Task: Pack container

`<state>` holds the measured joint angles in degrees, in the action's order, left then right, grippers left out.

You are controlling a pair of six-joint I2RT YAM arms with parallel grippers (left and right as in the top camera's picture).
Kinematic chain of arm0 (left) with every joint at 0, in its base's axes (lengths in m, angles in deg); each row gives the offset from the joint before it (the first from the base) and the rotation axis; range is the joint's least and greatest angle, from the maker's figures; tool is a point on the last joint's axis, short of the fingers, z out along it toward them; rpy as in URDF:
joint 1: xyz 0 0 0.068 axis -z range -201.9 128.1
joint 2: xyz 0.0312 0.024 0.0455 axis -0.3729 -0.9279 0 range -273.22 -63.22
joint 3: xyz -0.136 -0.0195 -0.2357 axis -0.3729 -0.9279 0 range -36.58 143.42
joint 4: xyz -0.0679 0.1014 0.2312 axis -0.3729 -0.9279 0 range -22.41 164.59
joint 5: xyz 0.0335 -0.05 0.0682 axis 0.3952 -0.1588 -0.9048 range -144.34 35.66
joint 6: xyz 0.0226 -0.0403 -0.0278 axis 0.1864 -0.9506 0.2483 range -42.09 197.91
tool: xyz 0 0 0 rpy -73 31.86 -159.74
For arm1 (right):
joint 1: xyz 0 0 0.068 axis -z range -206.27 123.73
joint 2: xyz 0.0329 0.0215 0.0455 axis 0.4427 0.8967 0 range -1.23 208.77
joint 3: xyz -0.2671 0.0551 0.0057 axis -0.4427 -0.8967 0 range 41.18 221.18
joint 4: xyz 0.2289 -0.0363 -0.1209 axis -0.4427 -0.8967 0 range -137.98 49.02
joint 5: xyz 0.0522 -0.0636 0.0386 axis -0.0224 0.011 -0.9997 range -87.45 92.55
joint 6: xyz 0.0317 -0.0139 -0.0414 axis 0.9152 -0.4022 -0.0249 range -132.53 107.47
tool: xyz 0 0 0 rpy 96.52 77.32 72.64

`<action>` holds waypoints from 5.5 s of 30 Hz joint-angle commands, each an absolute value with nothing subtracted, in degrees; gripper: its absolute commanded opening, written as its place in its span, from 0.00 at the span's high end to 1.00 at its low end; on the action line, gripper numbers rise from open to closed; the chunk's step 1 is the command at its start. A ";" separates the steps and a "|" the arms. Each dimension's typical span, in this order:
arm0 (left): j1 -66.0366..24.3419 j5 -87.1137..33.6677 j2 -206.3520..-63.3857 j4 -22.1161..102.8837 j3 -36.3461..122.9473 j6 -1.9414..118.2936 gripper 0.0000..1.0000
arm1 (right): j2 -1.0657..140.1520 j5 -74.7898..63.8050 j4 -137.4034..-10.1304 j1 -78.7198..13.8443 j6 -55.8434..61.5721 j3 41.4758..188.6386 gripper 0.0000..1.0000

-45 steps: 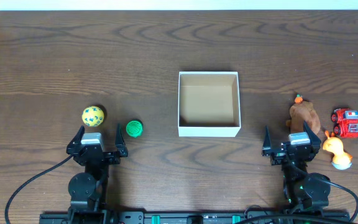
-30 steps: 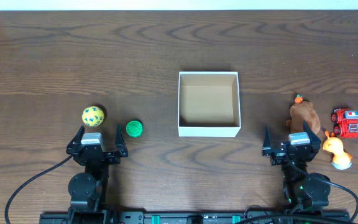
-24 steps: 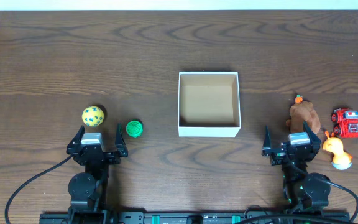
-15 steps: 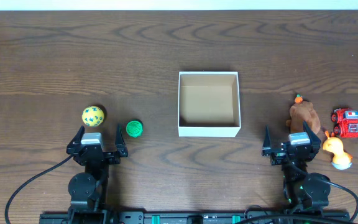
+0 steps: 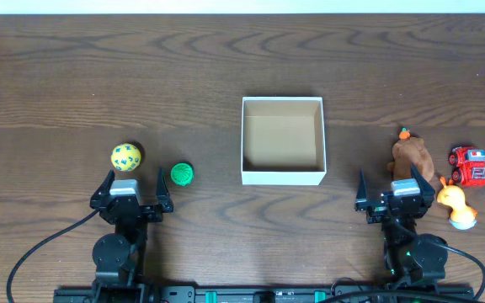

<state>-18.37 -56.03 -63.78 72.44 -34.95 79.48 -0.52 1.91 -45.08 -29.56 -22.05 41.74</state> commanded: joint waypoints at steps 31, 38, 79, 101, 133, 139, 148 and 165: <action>-18.63 -56.49 -64.04 70.75 -34.95 69.68 0.02 | -0.85 0.62 -44.88 -29.28 -11.28 41.63 0.01; -18.63 -57.69 -73.51 67.15 -22.75 67.72 0.02 | 4.88 4.53 -48.21 -29.04 -8.72 50.26 0.01; -18.63 -62.59 -115.21 28.00 26.65 64.92 0.02 | 91.78 -0.87 -101.21 7.83 -40.15 130.37 0.01; -18.63 -62.57 -115.21 27.98 26.65 64.90 0.02 | 109.90 -0.94 -98.56 12.95 -38.90 130.26 0.03; -18.63 -62.57 -115.21 27.96 26.65 64.92 0.02 | 114.23 -2.44 -96.75 13.04 -38.27 128.01 0.24; -18.63 -62.57 -115.21 27.96 26.65 64.92 0.02 | 114.23 -2.42 -94.65 13.04 -38.29 125.10 0.23; -18.63 -62.57 -115.21 27.98 26.65 64.92 0.02 | 114.19 -2.42 -93.58 13.04 -38.27 124.84 0.26; -18.61 -62.57 -116.76 27.96 26.65 64.92 0.02 | 113.07 -2.42 -93.03 13.04 -36.33 126.46 0.36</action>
<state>-18.39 -61.89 -116.61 28.07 25.51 65.66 113.68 -1.77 -93.16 12.88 -37.46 125.12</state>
